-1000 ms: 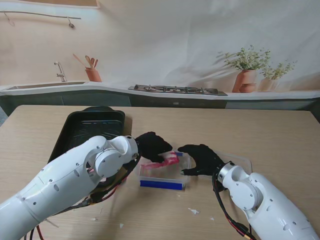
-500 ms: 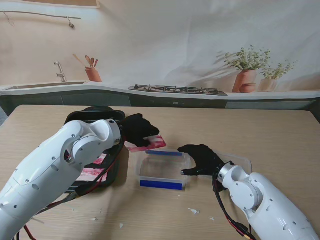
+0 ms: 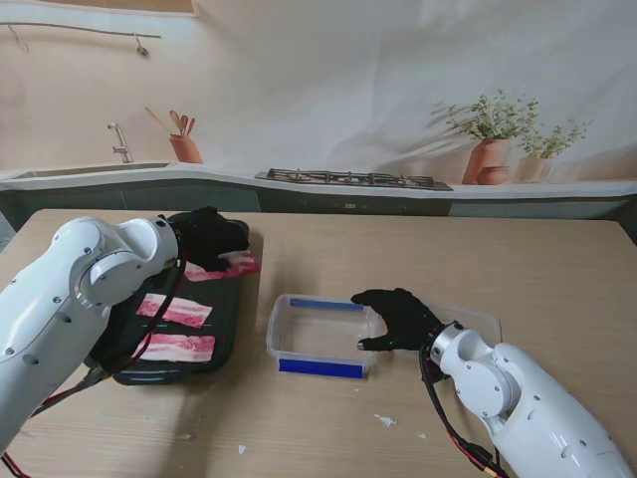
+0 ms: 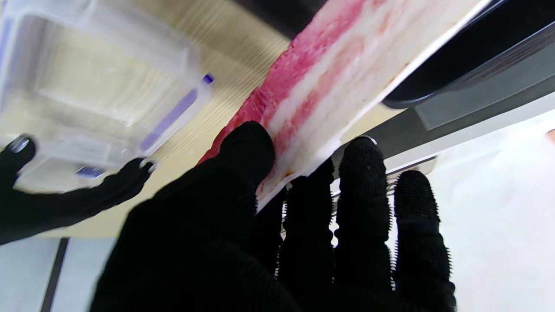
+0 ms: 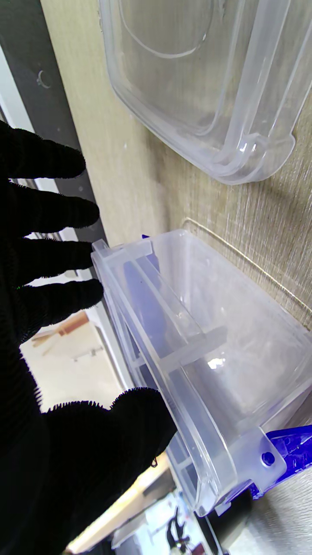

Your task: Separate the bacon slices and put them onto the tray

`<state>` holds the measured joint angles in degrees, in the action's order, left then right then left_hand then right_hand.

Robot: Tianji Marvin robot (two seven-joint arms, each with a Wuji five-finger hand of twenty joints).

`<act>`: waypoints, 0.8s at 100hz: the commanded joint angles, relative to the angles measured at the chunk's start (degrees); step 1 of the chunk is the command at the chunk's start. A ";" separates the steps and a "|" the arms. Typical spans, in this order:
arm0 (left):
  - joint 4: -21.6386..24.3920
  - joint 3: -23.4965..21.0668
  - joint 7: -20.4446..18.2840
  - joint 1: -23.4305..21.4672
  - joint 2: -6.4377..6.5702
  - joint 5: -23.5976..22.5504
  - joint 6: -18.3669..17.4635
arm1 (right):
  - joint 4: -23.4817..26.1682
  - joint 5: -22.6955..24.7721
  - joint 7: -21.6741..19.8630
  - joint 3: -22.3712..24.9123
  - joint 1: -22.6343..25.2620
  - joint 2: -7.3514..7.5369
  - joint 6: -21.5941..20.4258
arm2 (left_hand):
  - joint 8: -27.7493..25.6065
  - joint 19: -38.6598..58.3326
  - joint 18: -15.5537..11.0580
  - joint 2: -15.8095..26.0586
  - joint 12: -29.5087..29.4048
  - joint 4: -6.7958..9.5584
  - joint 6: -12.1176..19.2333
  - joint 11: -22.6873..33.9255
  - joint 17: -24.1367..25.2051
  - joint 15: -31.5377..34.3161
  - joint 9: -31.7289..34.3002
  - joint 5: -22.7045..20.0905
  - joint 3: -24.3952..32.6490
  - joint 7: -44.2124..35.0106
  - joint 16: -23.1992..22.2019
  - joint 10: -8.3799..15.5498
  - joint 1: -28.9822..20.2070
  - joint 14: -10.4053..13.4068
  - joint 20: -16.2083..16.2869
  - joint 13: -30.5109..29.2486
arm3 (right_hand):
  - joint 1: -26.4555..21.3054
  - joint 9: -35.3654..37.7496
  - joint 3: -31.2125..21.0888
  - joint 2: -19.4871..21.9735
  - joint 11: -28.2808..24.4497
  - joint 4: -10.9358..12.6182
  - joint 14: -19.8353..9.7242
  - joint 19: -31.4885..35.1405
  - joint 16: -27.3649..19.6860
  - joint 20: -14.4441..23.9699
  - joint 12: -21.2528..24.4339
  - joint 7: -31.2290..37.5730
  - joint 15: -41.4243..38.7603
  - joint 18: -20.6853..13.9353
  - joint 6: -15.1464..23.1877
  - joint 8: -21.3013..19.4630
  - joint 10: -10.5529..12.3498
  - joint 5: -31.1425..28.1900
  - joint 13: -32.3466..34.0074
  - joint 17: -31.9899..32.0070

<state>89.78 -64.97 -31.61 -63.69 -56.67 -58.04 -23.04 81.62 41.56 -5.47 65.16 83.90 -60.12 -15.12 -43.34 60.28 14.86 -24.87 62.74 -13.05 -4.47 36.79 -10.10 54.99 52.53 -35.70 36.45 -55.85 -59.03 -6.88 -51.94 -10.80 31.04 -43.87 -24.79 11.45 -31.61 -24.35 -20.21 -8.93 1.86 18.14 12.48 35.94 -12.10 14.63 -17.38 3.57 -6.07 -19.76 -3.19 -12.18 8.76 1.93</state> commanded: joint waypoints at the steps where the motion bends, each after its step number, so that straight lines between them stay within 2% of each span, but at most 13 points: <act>1: -2.91 -0.40 -0.11 0.91 0.97 -3.77 -2.52 | 0.31 0.18 -0.93 -0.22 0.23 -0.34 0.18 | -1.91 -0.57 -0.89 3.04 1.75 0.13 5.47 0.27 0.80 -0.68 0.04 1.05 0.45 -3.98 -0.03 2.54 -3.28 1.85 -0.35 1.24 | 0.56 -1.13 -0.95 -0.25 -0.93 2.69 -1.92 0.13 0.54 0.96 -0.05 0.20 -0.03 0.13 0.38 0.15 0.74 0.77 -1.39 -0.33; 6: -4.65 -0.45 -0.03 1.79 1.24 -5.51 -4.03 | 0.30 0.27 -0.89 -0.22 0.24 -0.33 0.16 | -2.10 -0.78 -1.58 3.52 1.76 0.14 6.26 0.17 0.76 -1.10 -0.33 1.52 -0.22 -4.03 0.26 3.31 -3.11 2.67 -0.50 1.46 | 0.55 -1.14 -0.93 -0.28 -0.90 2.69 -1.95 0.14 0.55 0.96 -0.04 0.20 -0.05 0.15 0.37 0.15 0.74 0.77 -1.38 -0.36; 17: -8.40 -0.37 0.50 2.99 1.48 -6.41 -3.99 | 0.32 0.46 -0.86 -0.22 0.30 -0.32 0.35 | -1.97 -1.23 -1.81 3.29 1.94 0.39 5.99 0.02 1.82 -1.26 -0.67 1.44 -0.31 -4.09 0.22 2.78 -3.82 2.10 -0.68 2.52 | 0.52 -1.14 -0.91 -0.27 -0.86 2.69 -1.97 0.13 0.55 0.95 -0.02 0.20 -0.04 0.14 0.32 0.15 0.75 0.76 -1.41 -0.34; 42: -17.01 1.69 8.53 5.60 1.96 -11.21 -6.01 | 0.58 0.97 -0.88 -0.22 0.46 -0.29 1.05 | -1.42 -0.99 -1.33 2.67 1.70 0.45 7.76 -1.00 1.63 -2.04 -0.38 0.92 0.13 -4.06 1.07 3.74 -3.14 3.00 -0.64 2.65 | 0.50 -1.11 -0.87 -0.25 -0.80 2.71 -1.94 0.12 0.56 0.95 0.01 0.21 -0.06 0.15 0.36 0.14 0.72 0.77 -1.41 -0.30; 52: -20.52 4.48 11.85 7.63 2.26 -13.10 -6.25 | 0.67 1.09 -0.85 -0.16 0.51 -0.29 1.15 | -1.31 -1.28 -1.92 2.21 1.71 0.25 8.85 -1.53 1.88 -2.63 -0.27 0.63 1.28 -3.99 1.75 4.31 -2.43 3.51 -0.81 2.87 | 0.50 -1.12 -0.84 -0.21 -0.80 2.70 -2.01 0.12 0.55 0.95 0.01 0.20 -0.04 0.15 0.34 0.14 0.69 0.78 -1.42 -0.30; 63: -23.47 8.57 13.74 9.97 2.52 -13.77 -5.61 | 0.68 1.25 -0.95 -0.21 0.47 -0.25 1.09 | -1.20 -1.26 -2.25 2.04 1.52 0.04 9.88 -1.73 2.14 -2.66 -0.25 0.46 1.74 -3.87 2.03 4.81 -1.70 3.97 -0.81 3.03 | 0.55 -1.16 -0.81 -0.20 -0.76 2.71 -1.94 0.13 0.53 0.95 0.02 0.21 0.00 0.12 0.30 0.13 0.73 0.79 -1.43 -0.32; 80: -27.57 15.89 14.77 13.86 2.73 -12.40 -4.02 | 0.68 1.33 -1.00 -0.23 0.52 -0.23 1.19 | -1.31 -1.59 -2.50 2.26 1.48 -0.17 10.94 -1.93 2.63 -3.20 -0.82 0.70 1.96 -3.78 2.54 5.65 -1.22 4.66 -0.98 3.69 | 0.48 -1.10 -0.77 -0.14 -0.80 2.72 -1.97 0.12 0.54 0.95 0.00 0.22 -0.02 0.14 0.31 0.13 0.75 0.77 -1.40 -0.30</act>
<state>63.27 -50.26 -16.21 -50.92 -53.77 -70.83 -27.42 82.06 42.70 -5.51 65.11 83.97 -60.11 -14.20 -43.86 59.55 13.04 -24.11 62.86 -13.37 0.55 34.19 -8.32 52.17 51.76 -34.45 35.07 -56.07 -57.09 -3.49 -51.02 -6.88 30.44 -41.26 -24.79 11.45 -31.61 -24.35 -20.21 -8.93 1.86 18.14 12.47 35.94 -12.10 14.57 -17.38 3.57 -5.24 -19.74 -3.19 -11.91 8.76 1.93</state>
